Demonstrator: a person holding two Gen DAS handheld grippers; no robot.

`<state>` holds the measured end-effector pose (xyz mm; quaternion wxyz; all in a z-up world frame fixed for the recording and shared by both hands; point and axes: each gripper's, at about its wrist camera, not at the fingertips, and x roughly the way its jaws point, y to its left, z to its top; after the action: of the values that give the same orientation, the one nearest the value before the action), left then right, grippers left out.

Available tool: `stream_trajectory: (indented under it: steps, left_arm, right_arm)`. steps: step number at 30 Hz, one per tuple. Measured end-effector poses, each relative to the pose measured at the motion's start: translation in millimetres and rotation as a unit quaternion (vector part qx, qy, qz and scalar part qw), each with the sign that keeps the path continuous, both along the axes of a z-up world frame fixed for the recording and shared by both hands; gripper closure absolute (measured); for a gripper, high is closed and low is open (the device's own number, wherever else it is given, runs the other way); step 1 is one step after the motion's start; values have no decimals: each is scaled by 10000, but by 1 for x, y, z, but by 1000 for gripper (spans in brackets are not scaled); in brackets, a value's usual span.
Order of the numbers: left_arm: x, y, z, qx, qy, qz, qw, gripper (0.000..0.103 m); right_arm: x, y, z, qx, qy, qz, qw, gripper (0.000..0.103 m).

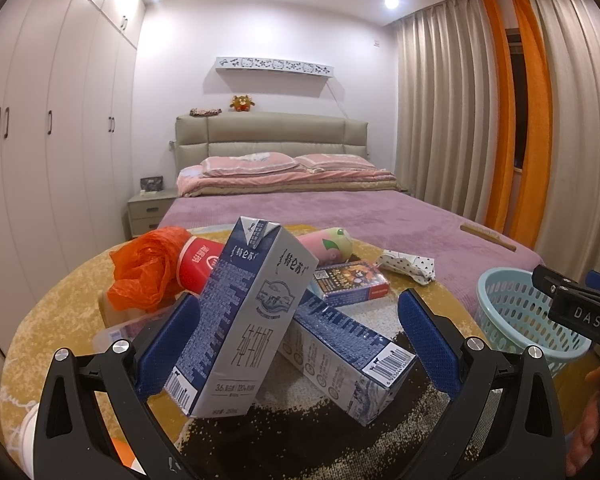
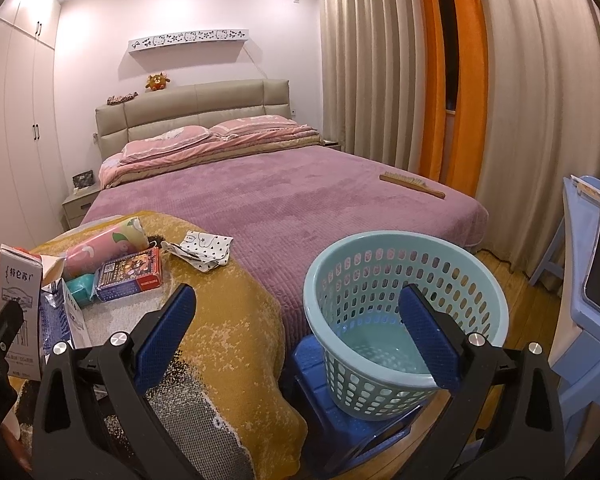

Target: Collect trash

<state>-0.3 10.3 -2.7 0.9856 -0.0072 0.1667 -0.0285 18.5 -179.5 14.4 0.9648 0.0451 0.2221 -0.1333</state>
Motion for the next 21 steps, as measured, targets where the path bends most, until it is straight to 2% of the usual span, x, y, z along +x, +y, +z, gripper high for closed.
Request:
stream_trajectory:
  steps: [12, 16, 21]
  left_arm:
    - [3, 9, 0, -177, 152, -48, 9997, 7]
    - [3, 20, 11, -88, 495, -26, 9987, 7]
    - [13, 57, 26, -106, 990, 149, 9949, 7]
  right_arm:
    - [0, 12, 4, -6, 18, 243, 9997, 6]
    - [0, 24, 8, 11, 30, 522, 9986, 6]
    - [-1, 52, 9, -25, 48, 1062, 9943, 6]
